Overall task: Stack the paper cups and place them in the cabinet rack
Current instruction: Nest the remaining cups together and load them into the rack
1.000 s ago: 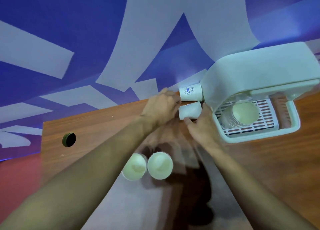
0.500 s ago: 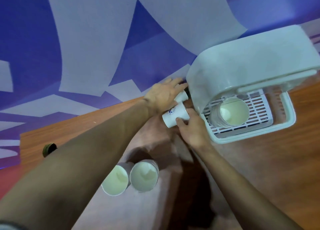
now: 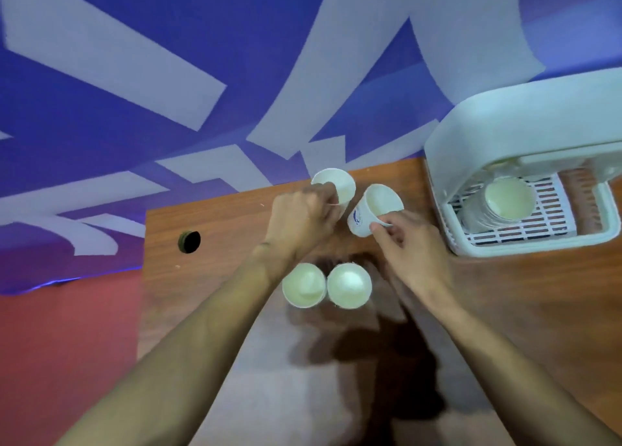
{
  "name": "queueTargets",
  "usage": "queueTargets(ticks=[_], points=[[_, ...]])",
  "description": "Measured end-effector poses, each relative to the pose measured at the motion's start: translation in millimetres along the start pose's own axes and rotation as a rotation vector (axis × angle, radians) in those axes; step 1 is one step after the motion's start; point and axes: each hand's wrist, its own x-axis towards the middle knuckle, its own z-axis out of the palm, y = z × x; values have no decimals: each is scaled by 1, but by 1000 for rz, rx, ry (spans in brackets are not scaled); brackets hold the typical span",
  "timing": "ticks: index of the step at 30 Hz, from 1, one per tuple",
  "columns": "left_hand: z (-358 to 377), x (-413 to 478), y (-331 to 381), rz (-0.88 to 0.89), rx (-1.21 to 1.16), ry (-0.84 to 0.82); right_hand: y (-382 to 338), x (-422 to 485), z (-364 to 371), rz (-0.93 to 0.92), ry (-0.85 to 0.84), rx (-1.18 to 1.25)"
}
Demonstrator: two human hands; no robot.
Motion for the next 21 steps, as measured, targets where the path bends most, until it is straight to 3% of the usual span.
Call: queueTargets(ticks=[6,13,17,21], points=[[-43,-90,-21,-110,-163,131,-39,-36,-20,-216,5,-41],[-32,-153,-30,39,-248,130,-49,-87,-26,-347,-24,-171],[-13,-163,-32,77,-142,51,-45,-100,-26,-363,-63,-237],[5,-161,-35,35,3,-223,-47,-103,-21,-333,-77,-290]])
